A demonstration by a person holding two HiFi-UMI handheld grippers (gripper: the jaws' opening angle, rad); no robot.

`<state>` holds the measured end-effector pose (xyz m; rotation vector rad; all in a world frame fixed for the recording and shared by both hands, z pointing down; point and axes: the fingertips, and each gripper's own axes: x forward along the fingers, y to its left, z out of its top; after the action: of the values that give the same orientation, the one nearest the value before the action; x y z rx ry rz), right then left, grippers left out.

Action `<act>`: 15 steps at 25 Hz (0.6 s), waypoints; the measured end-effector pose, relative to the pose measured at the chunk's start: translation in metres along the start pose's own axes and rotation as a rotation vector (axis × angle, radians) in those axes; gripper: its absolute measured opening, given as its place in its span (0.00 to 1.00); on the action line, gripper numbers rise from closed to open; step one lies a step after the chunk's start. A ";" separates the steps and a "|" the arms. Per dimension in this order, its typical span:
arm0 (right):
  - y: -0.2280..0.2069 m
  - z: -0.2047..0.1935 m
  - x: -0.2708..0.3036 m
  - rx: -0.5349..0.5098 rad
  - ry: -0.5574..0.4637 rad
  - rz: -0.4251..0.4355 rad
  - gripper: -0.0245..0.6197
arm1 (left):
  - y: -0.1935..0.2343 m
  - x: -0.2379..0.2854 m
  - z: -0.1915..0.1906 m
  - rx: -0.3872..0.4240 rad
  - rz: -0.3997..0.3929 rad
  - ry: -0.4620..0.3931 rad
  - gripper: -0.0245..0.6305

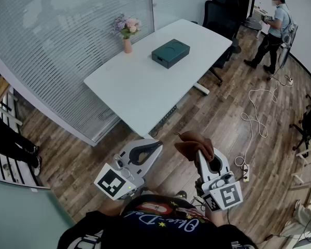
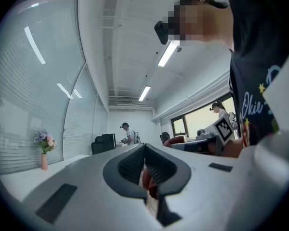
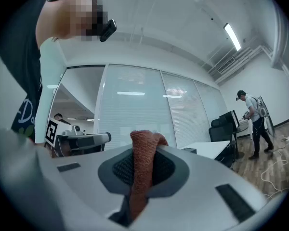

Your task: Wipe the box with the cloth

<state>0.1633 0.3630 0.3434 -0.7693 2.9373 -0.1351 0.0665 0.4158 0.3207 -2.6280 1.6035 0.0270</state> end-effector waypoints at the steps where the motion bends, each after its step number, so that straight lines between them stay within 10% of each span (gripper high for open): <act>1: -0.002 0.001 0.000 0.000 -0.005 0.001 0.08 | 0.000 0.003 0.000 0.004 0.001 -0.003 0.04; 15: -0.041 0.007 -0.056 0.042 -0.059 -0.035 0.08 | -0.053 0.044 -0.003 -0.004 -0.067 0.002 0.04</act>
<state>0.2322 0.3543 0.3449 -0.8041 2.8575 -0.1736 0.1341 0.4007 0.3243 -2.6843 1.5160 0.0238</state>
